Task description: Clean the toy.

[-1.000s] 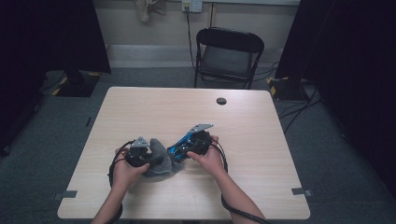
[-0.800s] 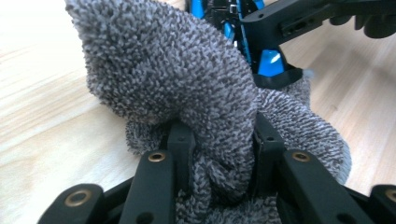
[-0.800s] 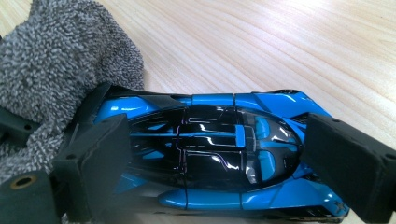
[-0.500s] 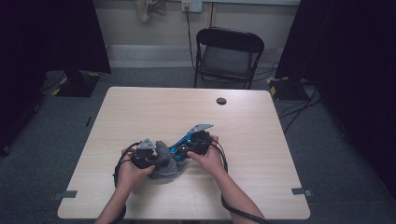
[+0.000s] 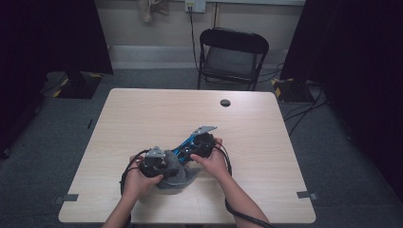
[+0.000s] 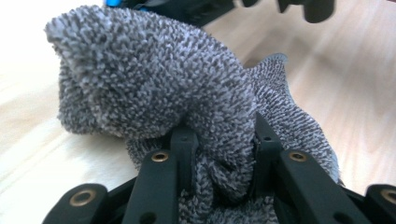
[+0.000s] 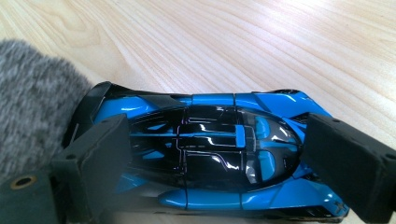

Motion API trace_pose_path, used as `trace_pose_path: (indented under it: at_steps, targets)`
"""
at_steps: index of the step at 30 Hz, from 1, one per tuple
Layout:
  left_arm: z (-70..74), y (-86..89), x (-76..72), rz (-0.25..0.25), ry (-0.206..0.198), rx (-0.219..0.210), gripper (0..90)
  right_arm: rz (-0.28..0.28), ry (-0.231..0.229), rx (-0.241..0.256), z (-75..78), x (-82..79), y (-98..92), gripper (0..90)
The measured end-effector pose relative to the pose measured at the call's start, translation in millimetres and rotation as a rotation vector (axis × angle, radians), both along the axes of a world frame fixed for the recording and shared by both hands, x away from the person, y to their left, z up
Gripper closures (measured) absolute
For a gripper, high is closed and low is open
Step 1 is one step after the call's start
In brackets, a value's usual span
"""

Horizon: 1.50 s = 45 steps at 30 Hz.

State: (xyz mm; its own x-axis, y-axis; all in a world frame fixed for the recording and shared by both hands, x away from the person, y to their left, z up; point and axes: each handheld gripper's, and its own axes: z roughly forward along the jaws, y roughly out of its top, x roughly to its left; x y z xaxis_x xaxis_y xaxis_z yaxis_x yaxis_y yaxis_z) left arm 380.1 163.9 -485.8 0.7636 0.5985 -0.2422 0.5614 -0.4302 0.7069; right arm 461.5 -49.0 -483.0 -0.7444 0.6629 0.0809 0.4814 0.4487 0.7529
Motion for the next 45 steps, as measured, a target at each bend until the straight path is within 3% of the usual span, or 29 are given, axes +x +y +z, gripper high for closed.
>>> trace_pose_path:
  at_steps: [15,18,21,25,30,32,34,39,41,45]
  targets:
    - [-2.5,-36.5,-14.5,-0.141,0.008,-0.032,69.3,0.001,-0.001,0.0,0.0,-0.6,0.6,7.6]
    - [0.1,-40.3,-17.3,-0.172,0.005,-0.02,69.2,0.001,-0.002,0.002,-0.2,-0.7,0.4,7.6]
    - [7.3,-37.1,-19.1,-0.199,-0.003,0.002,69.0,0.002,-0.003,0.004,-0.4,-0.8,0.1,7.6]
    - [14.7,-17.6,-20.4,-0.201,-0.009,0.026,68.5,0.004,0.002,-0.004,0.4,0.0,0.5,7.6]
    - [16.5,16.8,-19.2,-0.161,-0.016,0.043,66.4,0.011,0.003,-0.006,0.7,1.1,0.7,7.5]
    - [15.7,32.0,-17.6,-0.126,-0.039,0.046,61.5,0.01,0.001,-0.004,0.4,0.9,0.6,7.5]
    - [14.7,42.3,-14.9,-0.081,-0.043,0.044,58.0,0.01,0.001,-0.005,0.5,0.9,0.6,7.5]
    - [11.6,63.4,-4.1,0.054,-0.096,0.031,42.1,0.01,0.001,-0.005,0.5,0.9,0.6,7.5]
    - [13.0,67.0,-2.5,0.107,-0.105,0.041,30.2,0.01,0.002,-0.006,0.7,0.9,0.7,7.5]
    - [23.7,69.3,-7.2,0.217,-0.101,0.016,24.4,0.01,0.005,-0.007,0.8,0.9,0.7,7.5]
